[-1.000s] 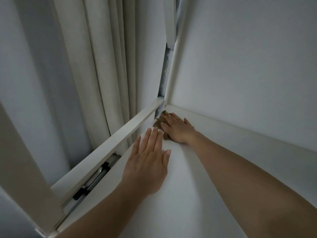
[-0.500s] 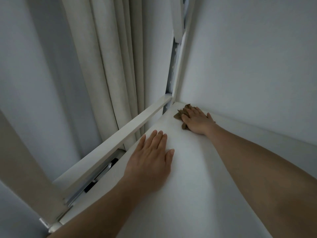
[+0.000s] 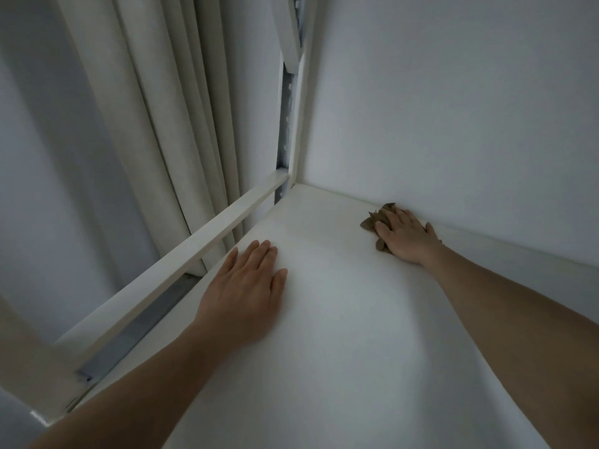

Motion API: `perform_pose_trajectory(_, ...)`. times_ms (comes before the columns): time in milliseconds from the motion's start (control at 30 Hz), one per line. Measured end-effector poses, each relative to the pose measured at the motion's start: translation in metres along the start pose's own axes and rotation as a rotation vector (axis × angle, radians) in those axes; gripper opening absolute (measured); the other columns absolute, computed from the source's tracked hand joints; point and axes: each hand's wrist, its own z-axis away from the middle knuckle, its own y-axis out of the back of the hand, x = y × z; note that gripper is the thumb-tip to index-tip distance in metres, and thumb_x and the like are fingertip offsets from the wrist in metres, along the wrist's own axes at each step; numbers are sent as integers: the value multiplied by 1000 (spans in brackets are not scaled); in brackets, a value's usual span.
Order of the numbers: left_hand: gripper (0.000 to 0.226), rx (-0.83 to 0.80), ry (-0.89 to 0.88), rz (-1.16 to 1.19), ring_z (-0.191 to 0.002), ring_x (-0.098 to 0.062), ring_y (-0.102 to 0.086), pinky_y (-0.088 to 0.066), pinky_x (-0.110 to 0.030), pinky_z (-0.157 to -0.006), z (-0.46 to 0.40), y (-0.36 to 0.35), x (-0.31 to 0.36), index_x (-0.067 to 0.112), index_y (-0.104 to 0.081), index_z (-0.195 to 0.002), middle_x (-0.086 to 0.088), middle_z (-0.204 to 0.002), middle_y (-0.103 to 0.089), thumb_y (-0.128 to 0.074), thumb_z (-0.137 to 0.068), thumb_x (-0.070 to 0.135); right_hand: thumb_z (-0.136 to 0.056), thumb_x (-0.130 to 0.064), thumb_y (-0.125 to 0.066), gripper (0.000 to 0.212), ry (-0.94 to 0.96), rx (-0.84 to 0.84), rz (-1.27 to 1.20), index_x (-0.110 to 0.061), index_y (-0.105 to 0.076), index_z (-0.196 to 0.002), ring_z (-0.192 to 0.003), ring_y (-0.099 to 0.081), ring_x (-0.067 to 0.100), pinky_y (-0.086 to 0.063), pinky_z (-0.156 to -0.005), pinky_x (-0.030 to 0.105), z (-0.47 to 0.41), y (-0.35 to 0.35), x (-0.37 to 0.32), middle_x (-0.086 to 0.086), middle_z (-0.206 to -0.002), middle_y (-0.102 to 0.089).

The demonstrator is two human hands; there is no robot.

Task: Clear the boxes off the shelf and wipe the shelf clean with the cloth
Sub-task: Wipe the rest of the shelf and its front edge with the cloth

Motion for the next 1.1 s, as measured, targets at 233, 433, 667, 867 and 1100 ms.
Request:
perform_pose_trajectory(233,56,-3,5,102,-147,-7,3,9,-26,-117,0,3,1,18,-11,-153,3,-161,-5,-14,-102,40,-100,-52,-15,63,-196,18,-4,-25,-4,-156,-149,8,18,5,-119,49,41,-1,21,0,-163,5)
perform_pose_trajectory(433,44,41,-4,391,-145,-10,-12,-2,-18,-112,4,20,-4,13,-31,-147,0,-157,-21,-26,-104,22,-100,-52,-14,62,-45,1,24,-26,-4,-155,-149,9,14,3,-120,46,77,-9,-6,-6,-163,7)
perform_pose_trajectory(667,35,101,50,359,-130,-26,-39,-24,-28,-108,20,31,-15,-2,-49,-129,-14,-137,-46,-33,-99,6,-100,-53,-15,61,142,14,15,-27,-9,-156,-149,6,11,1,-121,43,116,-22,-53,-10,-163,4)
perform_pose_trajectory(867,35,72,130,365,-115,-28,-47,-32,-30,-98,43,46,-26,-1,-51,-120,-15,-121,-52,-34,-90,-5,-101,-52,-18,59,262,32,-38,-31,-12,-155,-148,7,9,2,-121,40,153,-35,-109,-13,-162,3)
perform_pose_trajectory(1100,50,-80,155,387,-139,-22,-29,-21,-28,-112,83,73,-26,7,-31,-145,-10,-150,-33,-32,-96,2,-101,-50,-20,57,355,16,-66,-33,-12,-154,-148,8,8,5,-120,39,211,-47,-159,-14,-162,3)
